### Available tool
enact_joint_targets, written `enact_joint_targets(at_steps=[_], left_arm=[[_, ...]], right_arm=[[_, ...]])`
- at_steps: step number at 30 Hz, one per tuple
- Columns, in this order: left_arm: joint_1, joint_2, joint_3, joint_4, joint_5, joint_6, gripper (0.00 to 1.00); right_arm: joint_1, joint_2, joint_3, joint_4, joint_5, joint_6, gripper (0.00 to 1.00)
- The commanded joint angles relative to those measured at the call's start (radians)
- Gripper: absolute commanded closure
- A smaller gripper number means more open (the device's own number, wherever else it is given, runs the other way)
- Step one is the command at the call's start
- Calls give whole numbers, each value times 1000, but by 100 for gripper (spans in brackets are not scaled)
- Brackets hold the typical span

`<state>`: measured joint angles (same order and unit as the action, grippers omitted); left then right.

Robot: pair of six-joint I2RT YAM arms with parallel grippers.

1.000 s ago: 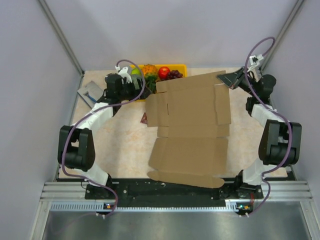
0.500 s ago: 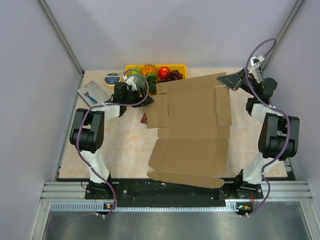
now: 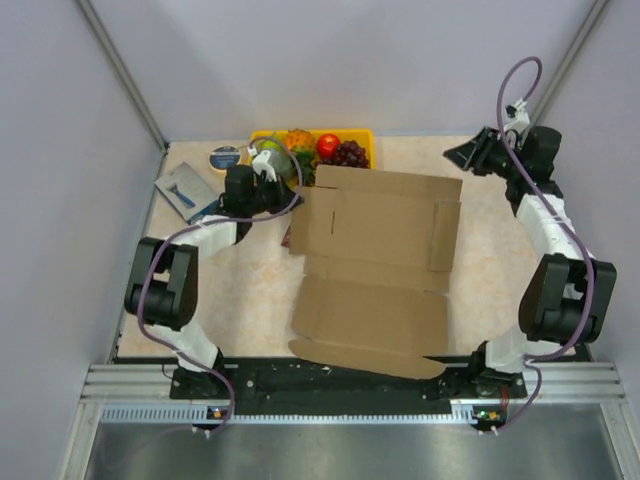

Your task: Fold the paper box

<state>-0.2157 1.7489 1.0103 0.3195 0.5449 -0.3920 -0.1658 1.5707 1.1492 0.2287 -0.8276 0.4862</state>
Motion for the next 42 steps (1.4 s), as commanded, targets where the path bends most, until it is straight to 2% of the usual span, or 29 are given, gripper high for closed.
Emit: enact_joint_targets(at_steps=[1,2,3,6,8,14,17,23,27,30,31,36,39,41,42], left_arm=[[-60,-158,1,-45,-103,156,100],[-91,-195,-7,-63,-108,209,100],[-106,-212,-12,-71,-117,235,100],[-166,-253,7,-159,-152,340,100],[-192,-284,16,-186,-161,383,100],[-218,-396,-28,-183,-181,475,100],[-221,-434,-50,-160,-188,495,100],[-228,-468,-93,-100,-149,530,100],[-228,-474,-101,-91,-112,548,100],[-228,-488,-99,-92,-91,564,100],[-228,-499,-101,-94,-83,570,100],[-228,-514,-98,-105,-66,590,100],[-228,-528,-105,-97,-88,559,100],[-220,-529,-96,-105,-152,503,99],[-208,-528,-87,-115,-152,405,93]], right_arm=[[14,-93,164,-532,243,-348,49],[17,-106,171,-552,260,-363,37],[23,-135,179,-598,284,-388,34],[103,-169,211,-621,288,-527,25],[190,-158,245,-632,228,-615,22],[339,-16,437,-774,115,-840,21],[341,72,529,-868,27,-886,21],[351,184,618,-919,-71,-934,26],[385,236,670,-980,-128,-965,33],[428,273,693,-1017,-108,-1026,38],[443,282,707,-1034,-102,-1032,42],[457,328,770,-1059,-77,-1034,51],[459,331,796,-1088,-106,-1044,68],[457,301,781,-1092,-116,-1045,94],[459,287,770,-1091,-114,-1040,100]])
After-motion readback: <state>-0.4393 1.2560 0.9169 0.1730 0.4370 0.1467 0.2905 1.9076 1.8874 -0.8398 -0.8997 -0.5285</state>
